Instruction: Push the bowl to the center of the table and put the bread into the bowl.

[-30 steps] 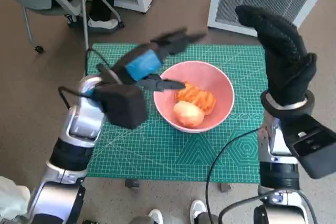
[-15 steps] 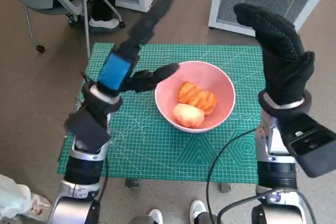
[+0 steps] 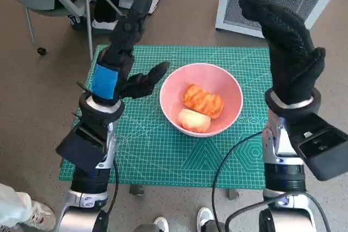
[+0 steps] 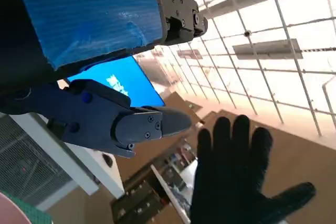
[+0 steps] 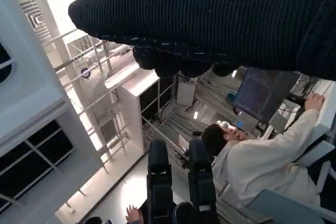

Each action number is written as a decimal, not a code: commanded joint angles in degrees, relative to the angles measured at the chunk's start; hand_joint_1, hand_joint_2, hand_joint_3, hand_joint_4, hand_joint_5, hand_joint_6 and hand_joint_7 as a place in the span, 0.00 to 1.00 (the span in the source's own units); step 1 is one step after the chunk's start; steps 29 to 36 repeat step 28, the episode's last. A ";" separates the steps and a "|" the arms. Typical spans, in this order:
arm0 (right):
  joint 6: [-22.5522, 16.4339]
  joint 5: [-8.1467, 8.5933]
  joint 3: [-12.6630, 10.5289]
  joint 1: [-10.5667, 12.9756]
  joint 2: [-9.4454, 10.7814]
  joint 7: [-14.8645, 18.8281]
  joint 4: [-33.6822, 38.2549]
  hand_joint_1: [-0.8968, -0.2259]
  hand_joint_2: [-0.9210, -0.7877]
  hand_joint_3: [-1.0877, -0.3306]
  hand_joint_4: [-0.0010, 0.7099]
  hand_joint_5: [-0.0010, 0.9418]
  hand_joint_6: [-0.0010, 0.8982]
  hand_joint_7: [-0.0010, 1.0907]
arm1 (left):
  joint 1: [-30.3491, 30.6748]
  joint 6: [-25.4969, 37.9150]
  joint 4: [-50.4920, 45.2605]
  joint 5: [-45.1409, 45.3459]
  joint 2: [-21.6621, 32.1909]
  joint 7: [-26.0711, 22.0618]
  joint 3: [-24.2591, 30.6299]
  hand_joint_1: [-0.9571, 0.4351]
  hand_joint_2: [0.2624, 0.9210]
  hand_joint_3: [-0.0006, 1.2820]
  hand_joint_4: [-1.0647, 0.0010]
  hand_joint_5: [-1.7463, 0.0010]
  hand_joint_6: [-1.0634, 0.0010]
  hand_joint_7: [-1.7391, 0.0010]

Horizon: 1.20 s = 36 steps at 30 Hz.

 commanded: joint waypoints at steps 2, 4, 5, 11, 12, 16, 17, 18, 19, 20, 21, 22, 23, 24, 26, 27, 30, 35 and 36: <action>0.29 -0.18 0.49 -0.13 -0.15 0.93 1.01 0.48 0.00 0.39 0.14 0.37 0.00 0.61 | 0.42 -1.84 0.48 -0.39 0.01 0.94 0.67 0.27 1.00 0.33 0.82 0.98 0.75 0.96; 0.32 -0.35 0.57 -0.20 -0.12 0.92 1.03 0.48 0.00 0.39 0.14 0.36 0.00 0.61 | 0.46 -2.15 0.53 -0.67 -0.02 0.93 0.75 0.27 1.00 0.33 0.82 0.98 0.75 0.96; 0.32 -0.44 0.60 -0.25 -0.12 0.90 1.08 0.48 0.00 0.39 0.14 0.36 0.00 0.61 | 0.44 -2.30 0.62 -0.80 -0.03 0.91 0.78 0.28 1.00 0.33 0.82 0.98 0.75 0.96; 0.46 -0.35 0.81 -0.58 -0.20 1.17 1.56 0.48 0.00 0.39 0.15 0.35 0.00 0.61 | 0.42 -3.45 1.23 -1.08 0.04 0.94 1.05 0.28 1.00 0.32 0.82 0.99 0.75 0.97; 0.54 -0.30 0.85 -0.58 -0.19 1.19 1.53 0.48 0.00 0.39 0.15 0.35 0.00 0.61 | 0.50 -3.62 1.16 -0.87 0.07 1.06 1.06 0.28 1.00 0.32 0.82 0.99 0.75 0.97; 0.58 -0.35 1.00 -0.54 -0.08 1.19 1.32 0.48 0.00 0.38 0.19 0.29 0.00 0.60 | 0.73 -4.02 0.98 -0.57 0.14 1.16 1.01 0.28 1.00 0.33 0.83 0.99 0.75 0.97; 0.55 -0.38 1.03 -0.54 -0.06 1.19 1.30 0.48 0.00 0.38 0.20 0.29 0.00 0.59 | 0.74 -4.06 0.99 -0.59 0.16 1.12 0.99 0.28 1.00 0.33 0.83 0.99 0.75 0.97; 0.47 -0.42 1.08 -0.54 -0.05 1.20 1.27 0.48 0.00 0.38 0.20 0.28 0.00 0.59 | 0.78 -3.95 0.86 -0.70 0.20 1.01 0.95 0.28 1.00 0.33 0.83 0.99 0.75 0.97; 0.41 -0.44 1.11 -0.54 -0.04 1.19 1.26 0.48 0.00 0.39 0.20 0.28 0.00 0.59 | 0.81 -3.87 0.77 -0.78 0.23 0.93 0.93 0.28 1.00 0.33 0.83 0.99 0.75 0.97; 0.25 -0.52 1.14 -0.57 -0.02 1.18 1.34 0.48 0.00 0.39 0.20 0.28 0.00 0.59 | 0.84 -3.71 0.68 -0.98 0.27 0.75 0.89 0.28 1.00 0.33 0.83 0.99 0.75 0.97; 0.13 -0.58 1.15 -0.59 -0.02 1.16 1.39 0.48 0.00 0.39 0.20 0.28 0.00 0.59 | 0.86 -3.61 0.62 -1.12 0.30 0.63 0.87 0.28 1.00 0.34 0.83 0.99 0.75 0.97; 0.02 -0.67 1.15 -0.65 -0.03 1.13 1.51 0.48 0.00 0.39 0.20 0.27 0.00 0.59 | 0.91 -3.46 0.49 -1.31 0.34 0.45 0.82 0.27 1.00 0.34 0.83 0.99 0.75 0.97; -0.07 -0.73 1.14 -0.72 -0.03 1.11 1.63 0.48 0.00 0.39 0.21 0.27 0.00 0.59 | 0.93 -3.38 0.44 -1.44 0.37 0.32 0.79 0.27 1.00 0.34 0.83 0.99 0.75 0.97; -0.08 -0.76 1.18 -0.75 -0.01 1.11 1.67 0.48 0.00 0.39 0.21 0.27 0.00 0.59 | 0.97 -3.30 0.34 -1.69 0.38 0.09 0.72 0.27 1.00 0.34 0.83 0.99 0.75 0.97; -0.14 -0.83 1.24 -0.76 0.00 1.11 1.70 0.48 0.00 0.39 0.21 0.26 0.00 0.59 | 1.05 -3.14 0.15 -2.05 0.38 -0.21 0.62 0.27 1.00 0.34 0.83 1.00 0.75 0.97; -0.19 -0.87 1.26 -0.76 0.00 1.11 1.71 0.48 0.00 0.39 0.21 0.26 0.00 0.59 | 1.09 -3.05 0.04 -2.15 0.38 -0.31 0.59 0.27 1.00 0.34 0.83 1.00 0.75 0.97; -0.25 -0.92 1.27 -0.77 -0.02 1.11 1.74 0.48 0.00 0.39 0.21 0.26 0.00 0.59 | 1.16 -2.92 -0.09 -2.24 0.39 -0.40 0.56 0.27 1.00 0.34 0.83 1.00 0.75 0.97; -0.25 -0.92 1.27 -0.77 -0.02 1.11 1.74 0.48 0.00 0.39 0.21 0.26 0.00 0.59 | 1.16 -2.92 -0.09 -2.24 0.39 -0.40 0.56 0.27 1.00 0.34 0.83 1.00 0.75 0.97; -0.25 -0.92 1.27 -0.77 -0.02 1.11 1.74 0.48 0.00 0.39 0.21 0.26 0.00 0.59 | 1.16 -2.92 -0.09 -2.24 0.39 -0.40 0.56 0.27 1.00 0.34 0.83 1.00 0.75 0.97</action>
